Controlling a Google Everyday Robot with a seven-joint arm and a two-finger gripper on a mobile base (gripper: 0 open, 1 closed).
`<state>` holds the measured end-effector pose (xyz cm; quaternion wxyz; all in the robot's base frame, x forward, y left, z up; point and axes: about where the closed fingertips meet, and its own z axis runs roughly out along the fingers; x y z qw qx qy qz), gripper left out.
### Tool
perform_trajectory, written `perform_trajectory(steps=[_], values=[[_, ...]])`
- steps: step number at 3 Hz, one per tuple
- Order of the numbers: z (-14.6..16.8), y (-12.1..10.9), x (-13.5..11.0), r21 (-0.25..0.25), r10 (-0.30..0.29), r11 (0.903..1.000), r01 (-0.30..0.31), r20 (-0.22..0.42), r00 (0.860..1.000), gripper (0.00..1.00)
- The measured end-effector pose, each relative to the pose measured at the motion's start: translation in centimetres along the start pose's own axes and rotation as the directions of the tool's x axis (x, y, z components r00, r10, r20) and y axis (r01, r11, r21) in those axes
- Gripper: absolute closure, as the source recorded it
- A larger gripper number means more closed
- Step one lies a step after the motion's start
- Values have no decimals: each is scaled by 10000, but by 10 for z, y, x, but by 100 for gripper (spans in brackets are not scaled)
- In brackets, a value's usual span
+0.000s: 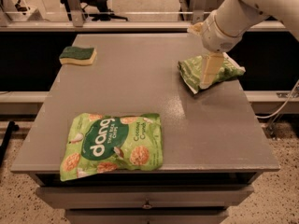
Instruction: Pick green jalapeno chip bag
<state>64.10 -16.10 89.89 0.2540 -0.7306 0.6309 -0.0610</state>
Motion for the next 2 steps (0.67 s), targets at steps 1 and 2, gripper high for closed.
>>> perform_trajectory(steps=[1, 2], values=[[29, -7, 17, -527, 152, 9985, -151, 21, 9999, 0], [45, -8, 35, -920, 272, 9954, -279, -87, 9996, 0]])
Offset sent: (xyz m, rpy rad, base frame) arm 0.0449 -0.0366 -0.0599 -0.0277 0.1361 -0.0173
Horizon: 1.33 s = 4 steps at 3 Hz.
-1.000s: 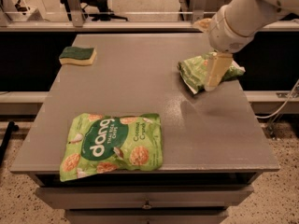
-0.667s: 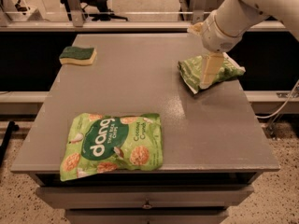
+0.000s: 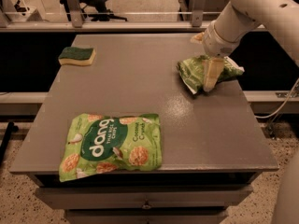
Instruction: Pick green jalapeno chip bag
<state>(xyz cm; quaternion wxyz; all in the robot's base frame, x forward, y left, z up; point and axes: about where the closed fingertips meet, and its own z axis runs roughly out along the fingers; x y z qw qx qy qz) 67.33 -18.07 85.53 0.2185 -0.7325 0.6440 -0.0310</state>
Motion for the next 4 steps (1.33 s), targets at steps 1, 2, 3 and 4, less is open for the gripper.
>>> perform_trajectory(steps=[1, 2, 3, 4], values=[[4, -2, 9, -155, 35, 9999, -35, 14, 10000, 19], [3, -4, 9, -192, -11, 9998, 13, 105, 9999, 42], [-9, -4, 0, -39, -130, 9999, 131, 319, 9994, 65], [-38, -4, -24, 331, -348, 9989, 321, 837, 9959, 89]])
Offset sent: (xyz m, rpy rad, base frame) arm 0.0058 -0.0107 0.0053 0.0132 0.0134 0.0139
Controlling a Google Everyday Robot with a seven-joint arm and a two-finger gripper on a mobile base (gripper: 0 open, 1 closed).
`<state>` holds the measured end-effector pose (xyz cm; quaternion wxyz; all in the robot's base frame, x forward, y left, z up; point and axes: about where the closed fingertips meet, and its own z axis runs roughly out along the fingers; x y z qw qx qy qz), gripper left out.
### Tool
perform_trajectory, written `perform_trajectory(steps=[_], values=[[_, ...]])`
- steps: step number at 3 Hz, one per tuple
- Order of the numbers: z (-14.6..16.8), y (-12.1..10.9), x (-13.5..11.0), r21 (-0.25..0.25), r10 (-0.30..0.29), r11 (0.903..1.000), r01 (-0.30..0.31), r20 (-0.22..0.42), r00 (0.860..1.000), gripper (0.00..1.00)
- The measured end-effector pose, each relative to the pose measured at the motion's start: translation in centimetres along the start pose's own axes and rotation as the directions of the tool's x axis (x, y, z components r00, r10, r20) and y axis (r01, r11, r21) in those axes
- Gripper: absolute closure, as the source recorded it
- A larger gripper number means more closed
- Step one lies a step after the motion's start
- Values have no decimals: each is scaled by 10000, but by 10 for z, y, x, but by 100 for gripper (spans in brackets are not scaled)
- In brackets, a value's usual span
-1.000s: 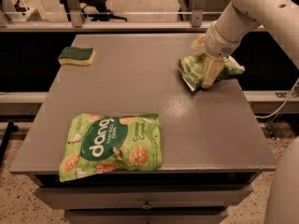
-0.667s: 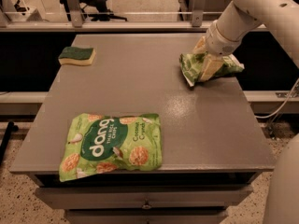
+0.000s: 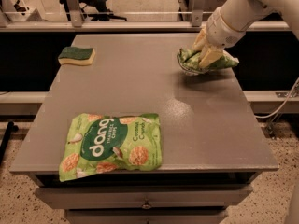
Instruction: Pick green jalapeno chip bag
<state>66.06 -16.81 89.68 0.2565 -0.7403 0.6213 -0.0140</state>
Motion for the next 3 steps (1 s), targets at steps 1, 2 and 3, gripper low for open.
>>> perform_trajectory(steps=[1, 2, 3], values=[[-39, -4, -33, 504, -168, 9987, 104, 1269, 9918, 100], [-83, -11, -71, 1010, -246, 9948, -95, 3313, 9432, 100], [-96, -14, -95, 1110, -375, 9938, -93, 4119, 9105, 100]])
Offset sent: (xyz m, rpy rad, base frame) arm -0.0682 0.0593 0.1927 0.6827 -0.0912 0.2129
